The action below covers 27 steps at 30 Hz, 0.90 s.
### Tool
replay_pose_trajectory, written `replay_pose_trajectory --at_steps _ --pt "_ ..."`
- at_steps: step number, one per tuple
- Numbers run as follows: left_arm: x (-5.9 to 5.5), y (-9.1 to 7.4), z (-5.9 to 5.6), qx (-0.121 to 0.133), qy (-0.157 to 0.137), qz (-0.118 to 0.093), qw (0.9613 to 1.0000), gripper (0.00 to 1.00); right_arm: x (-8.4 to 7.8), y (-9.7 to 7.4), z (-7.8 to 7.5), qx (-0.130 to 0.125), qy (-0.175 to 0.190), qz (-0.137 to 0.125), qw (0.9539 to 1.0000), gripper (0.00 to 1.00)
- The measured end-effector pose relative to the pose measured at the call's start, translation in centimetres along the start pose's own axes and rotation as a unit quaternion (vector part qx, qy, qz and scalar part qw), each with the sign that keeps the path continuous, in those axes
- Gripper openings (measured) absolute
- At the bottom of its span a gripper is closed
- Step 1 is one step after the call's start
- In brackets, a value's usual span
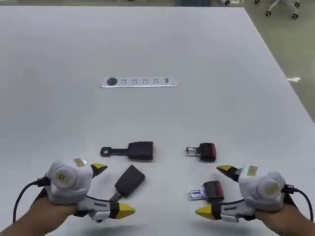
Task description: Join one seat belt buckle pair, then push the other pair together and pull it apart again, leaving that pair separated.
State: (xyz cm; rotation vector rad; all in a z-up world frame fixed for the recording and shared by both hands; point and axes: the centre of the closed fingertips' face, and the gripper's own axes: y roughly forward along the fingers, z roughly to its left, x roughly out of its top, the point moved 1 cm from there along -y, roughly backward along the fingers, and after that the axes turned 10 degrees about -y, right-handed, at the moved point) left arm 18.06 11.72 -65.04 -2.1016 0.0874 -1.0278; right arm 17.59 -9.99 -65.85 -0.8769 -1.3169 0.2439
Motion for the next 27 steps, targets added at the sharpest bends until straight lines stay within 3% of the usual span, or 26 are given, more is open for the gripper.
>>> replay_pose_trajectory --at_steps 3,8,11,19,20,23,27 --pt "-0.1 0.5 -0.2 -0.006 0.016 0.017 0.9997 0.92 -0.4 -0.1 -0.1 0.019 -0.014 0.009 0.9997 0.84" --pt "0.2 1.0 -0.3 -0.014 0.017 0.024 0.9995 0.88 -0.8 0.0 -0.1 0.056 -0.046 0.020 0.9972 0.80" --pt "-0.3 1.5 -0.1 -0.016 0.020 0.042 0.9988 0.83 -1.0 0.1 0.0 0.074 -0.062 0.027 0.9950 0.76" --pt "-0.3 2.9 0.0 -0.018 0.028 0.052 0.9981 0.78 -1.4 0.3 -0.2 0.106 -0.101 0.050 0.9879 0.69" --pt "-0.1 3.0 0.1 -0.020 0.043 0.046 0.9978 0.76 -1.4 0.3 -0.2 0.107 -0.104 0.052 0.9874 0.68" --pt "0.0 3.4 -0.1 -0.024 0.036 0.048 0.9979 0.72 -1.5 0.4 -0.2 0.113 -0.109 0.054 0.9861 0.65" --pt "-0.1 3.7 -0.2 -0.030 0.062 0.060 0.9958 0.64 -2.2 0.4 0.6 0.132 -0.131 0.069 0.9800 0.61"
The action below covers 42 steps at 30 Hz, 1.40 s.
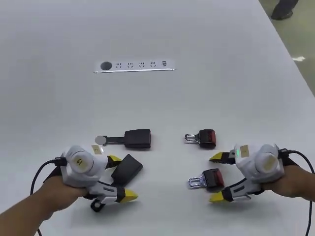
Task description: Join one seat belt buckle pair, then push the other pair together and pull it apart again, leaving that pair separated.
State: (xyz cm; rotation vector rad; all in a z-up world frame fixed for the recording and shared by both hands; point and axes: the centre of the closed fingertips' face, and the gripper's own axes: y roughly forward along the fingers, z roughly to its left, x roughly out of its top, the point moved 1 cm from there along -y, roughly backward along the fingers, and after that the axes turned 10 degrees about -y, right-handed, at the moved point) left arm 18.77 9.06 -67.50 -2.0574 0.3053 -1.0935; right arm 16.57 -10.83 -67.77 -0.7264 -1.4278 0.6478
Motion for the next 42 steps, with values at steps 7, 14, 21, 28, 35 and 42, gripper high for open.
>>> replay_pose_trajectory --at_steps 7,14,21,28,35,42 --pt "-0.4 -0.1 0.5 0.011 0.015 0.014 0.9997 0.55 0.1 -0.1 -0.2 -0.001 -0.006 0.001 1.0000 0.59" --pt "-0.8 -0.1 1.0 0.026 0.063 0.034 0.9971 0.34 0.0 0.2 0.0 -0.005 -0.024 0.012 0.9996 0.58" --pt "-1.0 0.0 0.7 -0.003 0.173 0.083 0.9814 0.34 0.0 0.0 0.0 -0.005 -0.034 0.021 0.9992 0.46" --pt "-1.0 0.1 0.2 -0.038 0.251 0.132 0.9582 0.33 -0.4 0.1 -0.5 -0.021 -0.047 0.041 0.9978 0.35" --pt "-1.1 0.1 0.5 -0.049 0.275 0.154 0.9478 0.33 -0.8 0.4 -0.6 -0.025 -0.042 0.047 0.9977 0.35" --pt "-1.2 0.2 0.7 -0.042 0.258 0.150 0.9535 0.33 -1.0 0.5 -0.7 -0.025 -0.042 0.058 0.9971 0.34"
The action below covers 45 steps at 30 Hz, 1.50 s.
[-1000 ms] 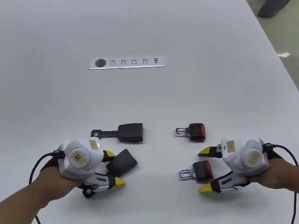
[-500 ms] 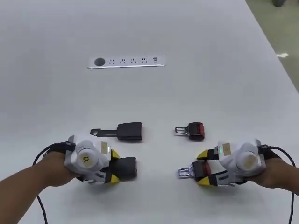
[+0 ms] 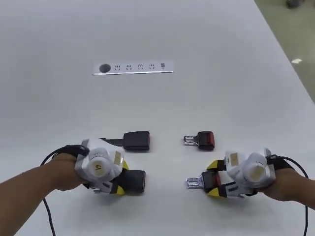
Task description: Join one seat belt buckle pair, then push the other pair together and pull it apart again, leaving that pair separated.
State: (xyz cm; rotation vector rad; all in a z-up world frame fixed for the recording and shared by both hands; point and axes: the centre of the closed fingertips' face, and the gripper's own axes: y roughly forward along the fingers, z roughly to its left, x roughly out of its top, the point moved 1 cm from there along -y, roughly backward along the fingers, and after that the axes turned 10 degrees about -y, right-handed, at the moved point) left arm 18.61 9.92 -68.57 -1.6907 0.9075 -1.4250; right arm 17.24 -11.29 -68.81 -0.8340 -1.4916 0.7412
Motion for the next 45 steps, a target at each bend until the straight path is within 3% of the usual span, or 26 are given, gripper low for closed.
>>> replay_pose_trajectory --at_steps 10,16,23,45 --pt "0.1 0.0 -0.1 0.011 -0.031 -0.027 0.9991 0.33 0.1 0.3 -0.2 0.000 -0.002 -0.011 0.9999 0.34" --pt "-0.1 -0.1 0.1 0.010 -0.043 -0.058 0.9974 0.33 0.9 0.0 -0.2 -0.007 0.010 -0.067 0.9977 0.34" --pt "0.1 -0.1 -0.1 0.007 -0.049 -0.073 0.9961 0.33 2.1 0.5 -0.5 -0.018 0.020 -0.089 0.9957 0.34" --pt "0.2 -0.1 0.0 0.008 -0.056 -0.083 0.9949 0.33 5.5 2.8 -1.0 -0.015 0.017 -0.136 0.9905 0.35"
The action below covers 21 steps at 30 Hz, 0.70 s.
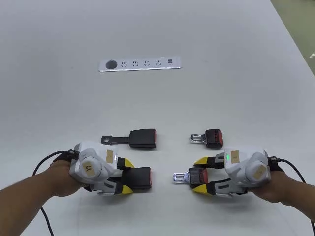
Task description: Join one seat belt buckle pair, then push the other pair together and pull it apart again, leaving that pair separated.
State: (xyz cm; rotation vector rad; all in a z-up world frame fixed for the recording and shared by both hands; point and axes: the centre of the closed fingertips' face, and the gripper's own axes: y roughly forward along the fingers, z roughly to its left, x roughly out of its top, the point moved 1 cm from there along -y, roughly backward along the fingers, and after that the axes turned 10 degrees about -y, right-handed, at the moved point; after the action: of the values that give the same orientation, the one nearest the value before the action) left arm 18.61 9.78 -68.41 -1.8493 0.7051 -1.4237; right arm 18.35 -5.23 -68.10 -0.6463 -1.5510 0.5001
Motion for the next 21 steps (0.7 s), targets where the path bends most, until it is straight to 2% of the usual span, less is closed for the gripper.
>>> replay_pose_trajectory --at_steps 11,21 --pt "0.0 0.0 0.0 -0.003 0.002 0.000 1.0000 0.33 0.9 1.2 -0.1 0.002 0.005 -0.017 0.9998 0.35" --pt "-0.2 0.0 0.1 -0.003 0.001 0.003 1.0000 0.33 2.4 2.7 -0.2 0.009 0.000 -0.029 0.9995 0.35"
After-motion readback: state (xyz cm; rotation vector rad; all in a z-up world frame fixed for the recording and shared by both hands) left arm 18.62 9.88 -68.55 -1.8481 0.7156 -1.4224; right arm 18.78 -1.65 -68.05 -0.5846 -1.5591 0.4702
